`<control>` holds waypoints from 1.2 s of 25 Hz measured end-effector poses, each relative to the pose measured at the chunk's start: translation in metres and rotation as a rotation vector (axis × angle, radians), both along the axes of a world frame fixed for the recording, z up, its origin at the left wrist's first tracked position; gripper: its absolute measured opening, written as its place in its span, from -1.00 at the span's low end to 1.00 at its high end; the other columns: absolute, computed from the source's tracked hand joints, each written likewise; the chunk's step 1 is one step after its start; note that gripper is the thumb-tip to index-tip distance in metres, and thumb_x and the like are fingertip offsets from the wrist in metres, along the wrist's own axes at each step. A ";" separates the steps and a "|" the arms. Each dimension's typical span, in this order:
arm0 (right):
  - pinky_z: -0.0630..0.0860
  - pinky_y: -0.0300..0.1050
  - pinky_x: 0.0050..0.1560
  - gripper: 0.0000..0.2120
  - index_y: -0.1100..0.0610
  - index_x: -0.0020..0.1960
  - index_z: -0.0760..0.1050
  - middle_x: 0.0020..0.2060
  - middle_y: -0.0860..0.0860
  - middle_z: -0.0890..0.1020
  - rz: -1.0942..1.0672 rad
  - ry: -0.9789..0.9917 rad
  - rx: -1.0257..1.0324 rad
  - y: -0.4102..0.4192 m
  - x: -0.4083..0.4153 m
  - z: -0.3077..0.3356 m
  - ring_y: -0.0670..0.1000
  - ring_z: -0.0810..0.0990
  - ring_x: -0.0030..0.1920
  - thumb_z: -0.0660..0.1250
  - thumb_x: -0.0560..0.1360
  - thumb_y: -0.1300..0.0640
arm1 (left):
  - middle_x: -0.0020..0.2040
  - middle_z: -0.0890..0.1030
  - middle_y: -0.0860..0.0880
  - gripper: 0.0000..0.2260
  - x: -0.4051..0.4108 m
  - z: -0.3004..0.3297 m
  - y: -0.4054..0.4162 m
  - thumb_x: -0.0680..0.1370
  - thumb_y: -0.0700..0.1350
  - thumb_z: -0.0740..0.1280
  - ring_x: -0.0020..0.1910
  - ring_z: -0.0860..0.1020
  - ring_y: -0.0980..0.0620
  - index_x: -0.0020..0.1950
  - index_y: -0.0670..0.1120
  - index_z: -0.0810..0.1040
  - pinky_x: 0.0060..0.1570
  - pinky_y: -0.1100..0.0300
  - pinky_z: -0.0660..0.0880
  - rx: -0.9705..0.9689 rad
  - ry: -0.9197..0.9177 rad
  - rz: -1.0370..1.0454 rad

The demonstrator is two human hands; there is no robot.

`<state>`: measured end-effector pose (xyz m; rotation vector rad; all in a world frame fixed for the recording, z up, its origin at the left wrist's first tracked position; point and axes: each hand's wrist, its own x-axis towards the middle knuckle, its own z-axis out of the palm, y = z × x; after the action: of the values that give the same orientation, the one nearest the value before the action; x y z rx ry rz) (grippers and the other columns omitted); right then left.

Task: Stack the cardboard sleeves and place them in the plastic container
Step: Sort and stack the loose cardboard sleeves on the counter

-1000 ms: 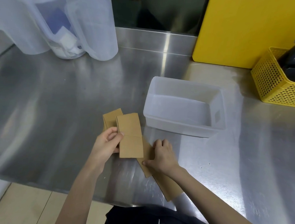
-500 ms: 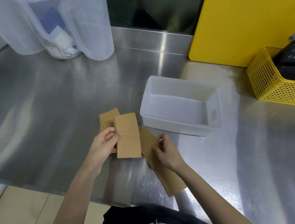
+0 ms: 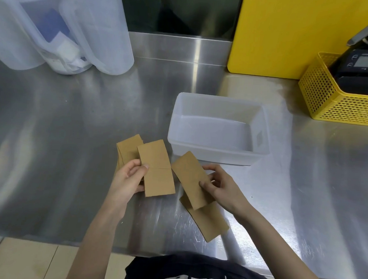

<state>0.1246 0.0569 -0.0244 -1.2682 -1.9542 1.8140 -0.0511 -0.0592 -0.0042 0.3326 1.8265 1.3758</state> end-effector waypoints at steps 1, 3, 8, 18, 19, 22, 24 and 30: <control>0.40 -0.22 -0.16 -0.74 0.00 0.15 0.41 -0.24 0.02 0.49 -0.010 0.022 -0.031 0.000 0.001 0.002 0.02 0.49 -0.16 0.25 0.49 0.20 | -0.13 0.63 0.00 -0.88 -0.001 0.000 0.000 0.54 -0.18 0.19 -0.12 0.58 0.04 -0.09 -0.06 0.52 -0.13 0.16 0.52 -0.004 -0.001 0.010; 0.42 -0.26 -0.18 -0.77 0.00 0.13 0.42 -0.26 -0.01 0.49 -0.021 0.063 -0.094 0.002 0.003 0.007 -0.01 0.49 -0.17 0.25 0.50 0.20 | -0.13 0.63 0.00 -0.89 -0.001 0.000 -0.001 0.54 -0.18 0.19 -0.12 0.57 0.03 -0.10 -0.06 0.51 -0.11 0.15 0.53 -0.003 -0.001 0.025; 0.43 -0.47 -0.35 -0.83 0.03 0.08 0.43 -0.29 -0.01 0.50 -0.089 0.176 -0.227 0.006 -0.002 0.019 -0.08 0.49 -0.24 0.25 0.51 0.19 | -0.14 0.64 0.01 -0.88 0.007 0.001 0.002 0.53 -0.18 0.20 -0.10 0.58 0.02 -0.11 -0.04 0.52 -0.06 0.12 0.53 -0.002 -0.011 -0.005; 0.42 -0.19 -0.21 -0.85 0.03 -0.20 0.37 -0.30 -0.09 0.46 -0.027 0.027 -0.024 -0.006 -0.026 0.016 -0.03 0.46 -0.23 0.35 0.43 0.07 | -0.05 0.63 0.06 -0.84 0.029 0.000 0.008 0.52 -0.15 0.22 -0.08 0.60 0.12 0.09 -0.07 0.47 -0.26 0.31 0.60 0.063 -0.106 -0.049; 0.43 -0.17 -0.21 -0.85 0.03 -0.20 0.37 -0.30 -0.09 0.46 -0.017 0.021 -0.019 -0.006 -0.027 0.015 -0.03 0.46 -0.24 0.35 0.43 0.06 | -0.05 0.62 0.06 -0.83 0.029 0.000 0.008 0.52 -0.15 0.23 -0.08 0.60 0.13 0.10 -0.06 0.46 -0.25 0.31 0.60 0.062 -0.108 -0.045; 0.45 -0.15 -0.22 -0.84 0.04 -0.18 0.38 -0.30 -0.07 0.48 0.008 0.023 -0.027 -0.007 -0.028 0.014 -0.02 0.47 -0.26 0.37 0.41 0.07 | -0.01 0.62 0.04 -0.72 0.030 -0.001 0.006 0.51 -0.11 0.25 -0.03 0.59 0.12 0.21 -0.11 0.42 -0.16 0.23 0.60 0.054 -0.123 -0.030; 0.44 -0.12 -0.19 -0.82 0.03 -0.18 0.37 -0.31 -0.07 0.48 0.019 0.008 -0.007 -0.008 -0.028 0.013 -0.04 0.46 -0.28 0.39 0.40 0.08 | 0.05 0.62 -0.01 -0.64 0.030 -0.002 0.006 0.49 -0.10 0.27 0.00 0.58 0.09 0.27 -0.16 0.39 -0.04 0.13 0.57 0.039 -0.126 -0.033; 0.39 -0.31 -0.26 -0.86 0.09 -0.14 0.40 -0.32 -0.07 0.52 -0.004 -0.013 0.067 -0.009 -0.024 0.009 -0.08 0.50 -0.30 0.19 0.53 0.04 | 0.02 0.63 -0.01 -0.70 0.030 -0.003 0.004 0.51 -0.13 0.25 -0.04 0.58 0.09 0.24 -0.15 0.43 -0.05 0.14 0.54 0.017 -0.087 -0.029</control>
<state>0.1002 0.0484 -0.0154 -1.2650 -2.0000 1.7271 -0.0210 -0.0548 -0.0073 0.3026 1.7328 1.3655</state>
